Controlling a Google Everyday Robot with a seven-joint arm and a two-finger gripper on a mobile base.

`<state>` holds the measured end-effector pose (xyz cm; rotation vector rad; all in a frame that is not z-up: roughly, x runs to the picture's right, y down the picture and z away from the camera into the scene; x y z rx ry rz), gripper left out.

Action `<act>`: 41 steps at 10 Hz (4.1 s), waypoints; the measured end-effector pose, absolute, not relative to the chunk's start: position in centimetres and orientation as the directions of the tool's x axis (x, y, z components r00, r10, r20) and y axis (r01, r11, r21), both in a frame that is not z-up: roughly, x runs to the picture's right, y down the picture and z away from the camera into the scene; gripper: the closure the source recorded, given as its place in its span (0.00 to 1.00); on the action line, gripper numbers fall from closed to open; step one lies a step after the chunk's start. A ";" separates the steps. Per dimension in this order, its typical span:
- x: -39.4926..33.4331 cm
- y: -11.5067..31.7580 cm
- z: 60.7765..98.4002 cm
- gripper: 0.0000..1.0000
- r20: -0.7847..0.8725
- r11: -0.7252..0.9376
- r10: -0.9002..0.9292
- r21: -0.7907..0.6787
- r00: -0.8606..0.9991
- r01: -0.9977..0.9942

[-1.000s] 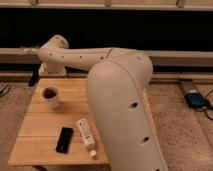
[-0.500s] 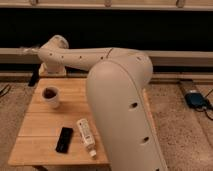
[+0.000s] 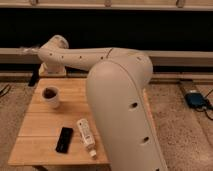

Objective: Drag the ceramic bowl in a circle

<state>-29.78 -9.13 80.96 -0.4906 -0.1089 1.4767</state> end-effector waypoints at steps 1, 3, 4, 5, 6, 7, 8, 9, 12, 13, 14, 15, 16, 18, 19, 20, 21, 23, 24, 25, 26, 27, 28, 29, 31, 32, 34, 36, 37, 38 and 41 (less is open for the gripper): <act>-29.8 -9.1 81.0 0.20 -0.225 0.016 0.968 -0.380 0.109 -0.925; -29.8 -9.1 81.0 0.20 -0.225 0.016 0.968 -0.380 0.109 -0.925; -29.8 -9.1 81.0 0.20 -0.225 0.016 0.968 -0.380 0.109 -0.925; -29.8 -9.1 81.0 0.20 -0.225 0.016 0.968 -0.380 0.109 -0.925; -29.8 -9.1 81.0 0.20 -0.225 0.016 0.968 -0.380 0.109 -0.925; -29.8 -9.1 81.0 0.20 -0.225 0.016 0.968 -0.380 0.109 -0.925; -29.8 -9.1 81.0 0.20 -0.225 0.016 0.968 -0.380 0.109 -0.925; -29.8 -9.1 81.0 0.20 -0.225 0.016 0.968 -0.380 0.109 -0.925; -29.8 -9.1 81.0 0.20 -0.225 0.016 0.968 -0.380 0.109 -0.925; -29.8 -9.2 81.0 0.20 -0.222 0.019 0.969 -0.382 0.112 -0.924; -29.7 -9.4 81.1 0.20 -0.223 0.022 0.968 -0.383 0.116 -0.923; -29.2 -9.6 81.8 0.20 -0.233 0.018 0.966 -0.382 0.116 -0.924; -28.6 -9.9 82.6 0.20 -0.244 0.010 0.963 -0.382 0.111 -0.924; -25.3 -10.7 86.2 0.20 -0.290 -0.039 0.954 -0.371 0.076 -0.928; -23.3 -10.5 88.1 0.20 -0.319 -0.068 0.946 -0.362 0.055 -0.930; -21.5 -10.0 89.6 0.20 -0.346 -0.096 0.937 -0.351 0.034 -0.931; -19.0 -8.8 91.0 0.20 -0.385 -0.135 0.923 -0.327 0.002 -0.935; -15.5 -6.6 91.9 0.20 -0.434 -0.191 0.899 -0.277 -0.055 -0.942; -13.9 -5.7 91.9 0.20 -0.451 -0.219 0.888 -0.247 -0.088 -0.944; -12.1 -4.6 91.5 0.20 -0.469 -0.249 0.874 -0.210 -0.126 -0.946; -10.7 -3.7 91.1 0.20 -0.482 -0.273 0.861 -0.176 -0.159 -0.946; -9.7 -3.0 90.8 0.20 -0.493 -0.290 0.850 -0.147 -0.185 -0.946; -9.0 -2.3 90.8 0.20 -0.506 -0.302 0.838 -0.116 -0.205 -0.946; -8.7 -1.9 90.9 0.20 -0.517 -0.305 0.829 -0.096 -0.214 -0.948; -8.1 -0.4 91.7 0.20 -0.545 -0.307 0.806 -0.055 -0.229 -0.950; -7.6 0.2 92.0 0.20 -0.553 -0.306 0.799 -0.035 -0.236 -0.951; -6.8 0.8 92.3 0.20 -0.563 -0.299 0.790 -0.007 -0.244 -0.954; -6.5 1.8 92.5 0.20 -0.576 -0.289 0.780 0.012 -0.243 -0.957; -6.3 2.4 92.7 0.20 -0.582 -0.289 0.775 0.020 -0.247 -0.957; -6.2 2.8 92.8 0.20 -0.587 -0.293 0.770 0.025 -0.251 -0.956; -6.4 4.4 93.4 0.20 -0.599 -0.299 0.760 0.026 -0.254 -0.954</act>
